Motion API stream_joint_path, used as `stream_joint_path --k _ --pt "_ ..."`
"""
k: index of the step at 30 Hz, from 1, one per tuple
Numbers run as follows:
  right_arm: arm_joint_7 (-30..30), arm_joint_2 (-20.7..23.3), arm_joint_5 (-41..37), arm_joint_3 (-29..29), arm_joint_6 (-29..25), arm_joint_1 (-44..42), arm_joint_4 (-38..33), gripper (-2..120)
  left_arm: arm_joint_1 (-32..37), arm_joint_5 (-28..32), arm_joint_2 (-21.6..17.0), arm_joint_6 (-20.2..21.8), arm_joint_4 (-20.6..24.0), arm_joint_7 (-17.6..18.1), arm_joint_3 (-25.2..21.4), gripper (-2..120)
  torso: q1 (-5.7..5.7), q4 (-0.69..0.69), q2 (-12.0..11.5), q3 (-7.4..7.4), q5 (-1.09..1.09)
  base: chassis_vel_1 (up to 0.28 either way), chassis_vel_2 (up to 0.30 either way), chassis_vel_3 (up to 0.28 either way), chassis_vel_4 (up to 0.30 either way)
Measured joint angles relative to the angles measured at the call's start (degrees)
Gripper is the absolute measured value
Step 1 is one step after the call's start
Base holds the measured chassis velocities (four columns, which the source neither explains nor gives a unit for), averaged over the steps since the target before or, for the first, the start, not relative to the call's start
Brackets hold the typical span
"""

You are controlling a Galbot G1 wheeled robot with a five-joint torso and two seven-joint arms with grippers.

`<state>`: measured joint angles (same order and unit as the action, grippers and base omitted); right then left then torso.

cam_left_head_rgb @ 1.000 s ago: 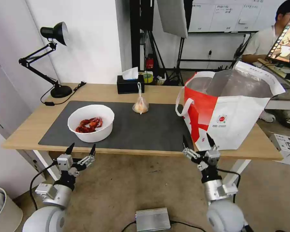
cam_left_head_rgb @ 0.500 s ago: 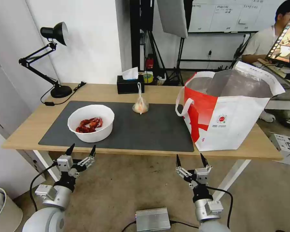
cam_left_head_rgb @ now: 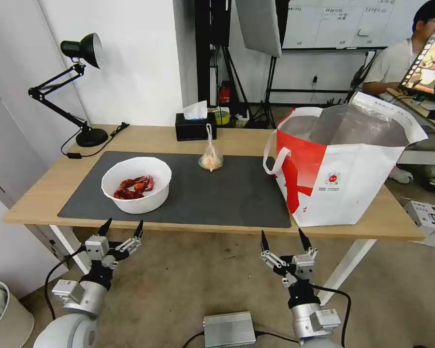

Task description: Pick up the trash from the table and place it into the takeout bag.

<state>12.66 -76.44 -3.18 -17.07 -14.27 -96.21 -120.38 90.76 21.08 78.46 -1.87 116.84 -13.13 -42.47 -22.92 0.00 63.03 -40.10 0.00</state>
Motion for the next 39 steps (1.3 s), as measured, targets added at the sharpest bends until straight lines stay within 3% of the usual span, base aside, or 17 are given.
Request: stream_joint_path --k 27,39 --pt "-0.16 1.18 -2.28 0.98 0.13 1.13 0.6 98 0.03 -0.46 0.44 -0.02 -0.11 -0.17 -0.19 100 0.0 -0.01 0.0 0.0 0.0 0.0 0.0 0.0 0.0" --pt "-1.84 5.72 -10.39 4.16 0.48 11.96 3.95 97 1.43 -0.56 0.53 -0.43 -0.39 -0.22 -1.56 100 0.0 0.0 -0.01 0.0 0.0 0.0 0.0 0.0 0.0"
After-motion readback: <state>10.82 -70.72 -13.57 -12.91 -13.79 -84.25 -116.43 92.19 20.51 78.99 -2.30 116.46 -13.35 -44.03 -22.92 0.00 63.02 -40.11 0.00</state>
